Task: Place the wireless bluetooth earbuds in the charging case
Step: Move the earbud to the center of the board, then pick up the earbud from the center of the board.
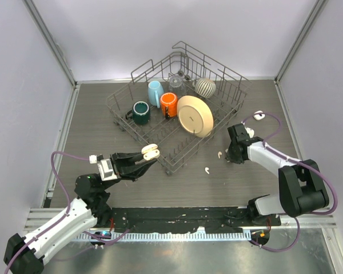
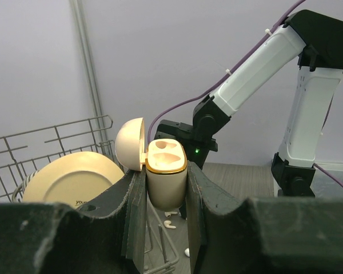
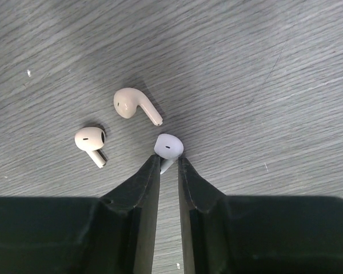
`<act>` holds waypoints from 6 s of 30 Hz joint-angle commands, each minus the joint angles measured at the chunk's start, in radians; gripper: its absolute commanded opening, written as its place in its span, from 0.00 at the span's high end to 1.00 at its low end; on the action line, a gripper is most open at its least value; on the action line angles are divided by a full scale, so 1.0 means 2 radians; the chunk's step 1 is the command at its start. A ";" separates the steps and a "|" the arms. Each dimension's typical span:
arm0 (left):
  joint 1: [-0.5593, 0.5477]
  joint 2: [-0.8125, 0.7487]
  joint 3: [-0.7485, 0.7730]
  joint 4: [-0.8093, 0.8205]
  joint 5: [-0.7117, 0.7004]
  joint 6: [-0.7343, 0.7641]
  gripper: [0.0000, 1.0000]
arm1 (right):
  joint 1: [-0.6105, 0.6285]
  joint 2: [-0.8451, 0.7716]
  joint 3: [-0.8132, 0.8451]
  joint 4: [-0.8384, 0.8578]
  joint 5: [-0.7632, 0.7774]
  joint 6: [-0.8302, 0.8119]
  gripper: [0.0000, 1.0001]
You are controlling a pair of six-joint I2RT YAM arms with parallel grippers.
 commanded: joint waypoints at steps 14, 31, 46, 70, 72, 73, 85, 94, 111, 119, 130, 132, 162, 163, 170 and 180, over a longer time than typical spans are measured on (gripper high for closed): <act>-0.001 -0.006 0.007 0.004 -0.006 0.012 1.00 | 0.001 -0.037 -0.029 -0.054 -0.074 0.008 0.80; -0.001 0.001 0.011 0.002 0.000 0.013 1.00 | 0.060 -0.139 0.015 -0.073 -0.003 -0.022 0.56; -0.001 -0.021 0.019 -0.029 0.004 0.013 1.00 | 0.044 -0.059 0.004 0.047 0.048 -0.095 0.59; -0.001 -0.031 0.023 -0.052 -0.001 0.022 1.00 | -0.006 0.004 0.016 0.096 -0.025 -0.131 0.52; -0.001 -0.032 0.021 -0.053 -0.002 0.021 1.00 | -0.009 0.007 0.019 0.095 -0.022 -0.133 0.52; -0.001 -0.033 0.021 -0.053 -0.002 0.021 1.00 | -0.009 0.009 0.020 0.096 -0.019 -0.133 0.52; -0.001 -0.033 0.020 -0.055 -0.004 0.022 1.00 | -0.020 0.051 0.046 0.084 -0.019 -0.140 0.56; -0.001 -0.031 0.019 -0.052 -0.004 0.021 1.00 | -0.027 0.061 0.048 0.076 -0.019 -0.130 0.70; -0.001 -0.036 0.013 -0.049 -0.006 0.019 1.00 | -0.032 -0.037 -0.031 0.003 0.041 0.022 0.79; -0.001 -0.034 0.013 -0.044 -0.005 0.017 1.00 | -0.033 -0.067 -0.043 0.000 0.031 0.013 0.63; -0.001 -0.034 0.018 -0.049 0.000 0.014 1.00 | -0.032 -0.035 -0.001 -0.001 0.006 -0.058 0.53; -0.001 -0.036 0.018 -0.052 -0.001 0.015 1.00 | -0.033 -0.023 0.003 -0.006 0.010 -0.059 0.54; -0.001 -0.049 0.010 -0.056 -0.009 0.017 1.00 | -0.032 -0.028 -0.028 0.000 -0.004 -0.010 0.62; -0.001 -0.049 0.010 -0.056 -0.009 0.017 1.00 | -0.032 -0.022 -0.026 0.000 -0.004 -0.012 0.62; -0.001 -0.048 0.010 -0.059 -0.010 0.018 1.00 | -0.032 -0.011 -0.022 0.003 -0.009 -0.018 0.69; -0.001 -0.037 0.009 -0.046 -0.009 0.016 1.00 | -0.030 -0.083 -0.080 0.024 -0.024 0.086 0.59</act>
